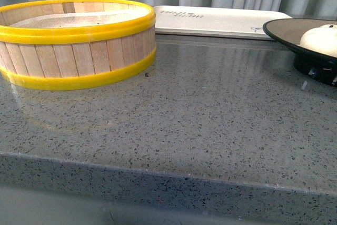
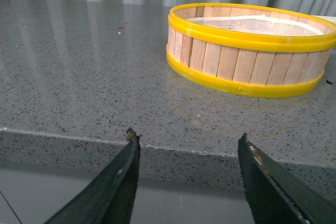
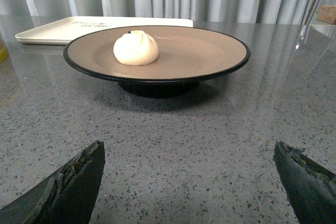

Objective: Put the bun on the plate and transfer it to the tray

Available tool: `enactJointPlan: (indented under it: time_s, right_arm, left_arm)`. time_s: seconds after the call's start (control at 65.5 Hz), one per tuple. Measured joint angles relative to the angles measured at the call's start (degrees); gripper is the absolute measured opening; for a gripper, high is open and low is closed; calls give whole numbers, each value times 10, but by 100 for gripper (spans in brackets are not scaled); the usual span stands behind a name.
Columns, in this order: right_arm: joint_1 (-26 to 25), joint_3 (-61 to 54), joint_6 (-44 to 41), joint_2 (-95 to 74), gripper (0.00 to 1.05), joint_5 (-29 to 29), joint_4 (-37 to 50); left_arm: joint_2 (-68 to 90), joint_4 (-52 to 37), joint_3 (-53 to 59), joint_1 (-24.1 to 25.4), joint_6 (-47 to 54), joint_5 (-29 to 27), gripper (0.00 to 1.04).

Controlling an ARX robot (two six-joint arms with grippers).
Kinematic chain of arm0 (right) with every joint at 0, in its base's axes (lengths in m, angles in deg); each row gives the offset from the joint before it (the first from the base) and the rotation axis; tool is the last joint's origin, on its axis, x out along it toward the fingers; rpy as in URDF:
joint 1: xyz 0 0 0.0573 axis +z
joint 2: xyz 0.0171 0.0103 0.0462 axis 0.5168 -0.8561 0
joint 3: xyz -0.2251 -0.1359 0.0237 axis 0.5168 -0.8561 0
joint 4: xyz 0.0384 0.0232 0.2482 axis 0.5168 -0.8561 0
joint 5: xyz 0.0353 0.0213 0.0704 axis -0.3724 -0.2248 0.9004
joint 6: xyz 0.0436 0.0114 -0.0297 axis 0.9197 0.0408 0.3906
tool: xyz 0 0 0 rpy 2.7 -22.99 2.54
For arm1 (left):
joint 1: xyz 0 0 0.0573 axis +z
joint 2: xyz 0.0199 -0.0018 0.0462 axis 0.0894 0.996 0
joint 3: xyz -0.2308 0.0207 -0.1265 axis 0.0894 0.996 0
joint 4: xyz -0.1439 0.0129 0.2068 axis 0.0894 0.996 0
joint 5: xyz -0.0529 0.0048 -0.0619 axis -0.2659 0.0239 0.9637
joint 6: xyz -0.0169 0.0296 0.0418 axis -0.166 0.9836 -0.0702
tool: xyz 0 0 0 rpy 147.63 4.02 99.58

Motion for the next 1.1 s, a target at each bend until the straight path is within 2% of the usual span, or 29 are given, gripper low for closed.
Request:
enactJointPlan:
  time_s: [0.031, 0.076, 0.122, 0.168, 0.29, 0.366, 0.427, 0.565, 0.702, 0.839, 1.099]
  right_arm:
    - [3, 0, -7, -3, 96, -13, -2]
    - [8, 16, -45, -50, 96, -97, 9]
    - [-24, 38, -59, -120, 96, -101, 58]
    - [-61, 61, -56, -178, 96, -75, 106]
    - [-180, 148, 31, -369, 96, 56, 242]
    - [-240, 210, 182, -494, 96, 136, 255]
    - [-258, 231, 271, -539, 96, 163, 247]
    - [-266, 257, 460, -586, 96, 235, 235]
    - [-260, 273, 599, -619, 96, 275, 235]
    - [-245, 283, 673, -664, 96, 296, 246]
    - [-205, 311, 712, -720, 96, 304, 269]
  left_arm:
    - [0, 0, 0, 0, 0, 0, 76]
    - [0, 0, 0, 0, 0, 0, 87]
    - [0, 0, 0, 0, 0, 0, 95]
    - [0, 0, 0, 0, 0, 1, 100]
    - [0, 0, 0, 0, 0, 0, 98]
    - [0, 0, 0, 0, 0, 0, 98]
    - [0, 0, 0, 0, 0, 0, 98]
    - [0, 0, 0, 0, 0, 0, 98]
    - [0, 0, 0, 0, 0, 0, 98]
    - [0, 0, 0, 0, 0, 0, 98]
    - [0, 0, 0, 0, 0, 0, 98]
